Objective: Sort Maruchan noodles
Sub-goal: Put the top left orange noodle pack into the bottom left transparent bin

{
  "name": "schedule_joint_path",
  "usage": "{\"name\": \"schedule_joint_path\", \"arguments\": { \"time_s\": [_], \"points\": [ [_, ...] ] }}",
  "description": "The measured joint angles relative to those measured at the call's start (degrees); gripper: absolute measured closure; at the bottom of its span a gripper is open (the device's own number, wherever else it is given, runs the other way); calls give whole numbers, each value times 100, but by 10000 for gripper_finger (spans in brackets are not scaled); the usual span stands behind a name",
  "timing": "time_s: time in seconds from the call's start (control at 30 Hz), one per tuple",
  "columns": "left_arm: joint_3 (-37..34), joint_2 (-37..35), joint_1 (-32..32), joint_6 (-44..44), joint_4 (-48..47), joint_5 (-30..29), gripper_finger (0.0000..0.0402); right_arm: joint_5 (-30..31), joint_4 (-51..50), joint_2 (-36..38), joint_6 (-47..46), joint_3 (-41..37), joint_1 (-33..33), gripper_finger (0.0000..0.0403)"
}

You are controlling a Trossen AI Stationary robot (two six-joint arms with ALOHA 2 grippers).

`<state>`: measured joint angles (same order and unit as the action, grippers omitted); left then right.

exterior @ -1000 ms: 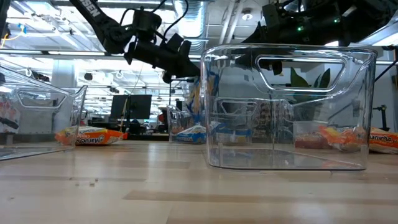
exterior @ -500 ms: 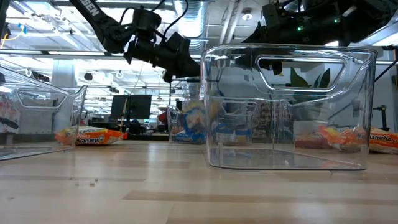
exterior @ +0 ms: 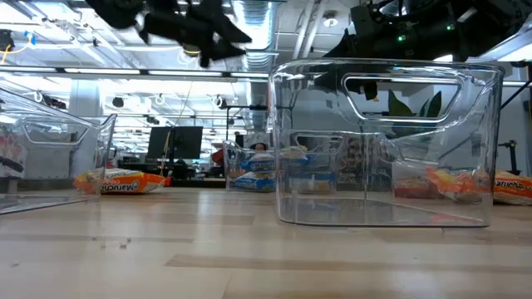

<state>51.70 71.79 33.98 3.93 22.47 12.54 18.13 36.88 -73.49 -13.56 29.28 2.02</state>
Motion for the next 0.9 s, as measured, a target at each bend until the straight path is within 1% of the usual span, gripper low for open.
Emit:
{"name": "schedule_joint_path", "arguments": {
  "time_s": [0.17, 0.23, 0.33, 0.4, 0.5, 0.53, 0.6, 0.67, 0.73, 0.8, 0.9],
  "points": [
    [-98, -1382, -26, -372, -1787, 331, 175, 0, -1, 0, 0, 0, 0, 187],
    [-313, -1848, -105, -413, -2137, 348, 175, 0, 1, 0, -1, 0, 0, 187],
    [-969, -2537, -261, -338, -1982, 337, 175, 0, -1, 0, -2, 0, 0, 187],
    [-1554, -2955, -386, -199, -1550, 321, 175, 0, 1, 0, -2, 0, 0, 187],
    [-2435, -3418, -579, -22, -1061, 111, 175, 0, 1, 0, -2, 0, 0, 187],
    [-2670, -3499, -641, -6, -1041, 10, 175, 0, 1, 0, -2, 0, 0, 187],
    [-2934, -3523, -720, 44, -1306, -223, 175, 0, 1, 0, -2, 0, 0, 187],
    [-2901, -3399, -730, 243, -2025, -567, 175, 0, 1, 0, -2, 0, 0, 187],
    [-2607, -3101, -691, 282, -2633, -876, 175, 0, 1, 0, -2, 0, 11, 187],
    [-2143, -2759, -604, 261, -3206, -1074, 175, 0, 18, 0, -4, 0, 37, 187],
    [-1350, -2016, -440, 332, -4466, -1248, 175, 0, 20, 0, -4, 2, 42, 187]
  ]
}}
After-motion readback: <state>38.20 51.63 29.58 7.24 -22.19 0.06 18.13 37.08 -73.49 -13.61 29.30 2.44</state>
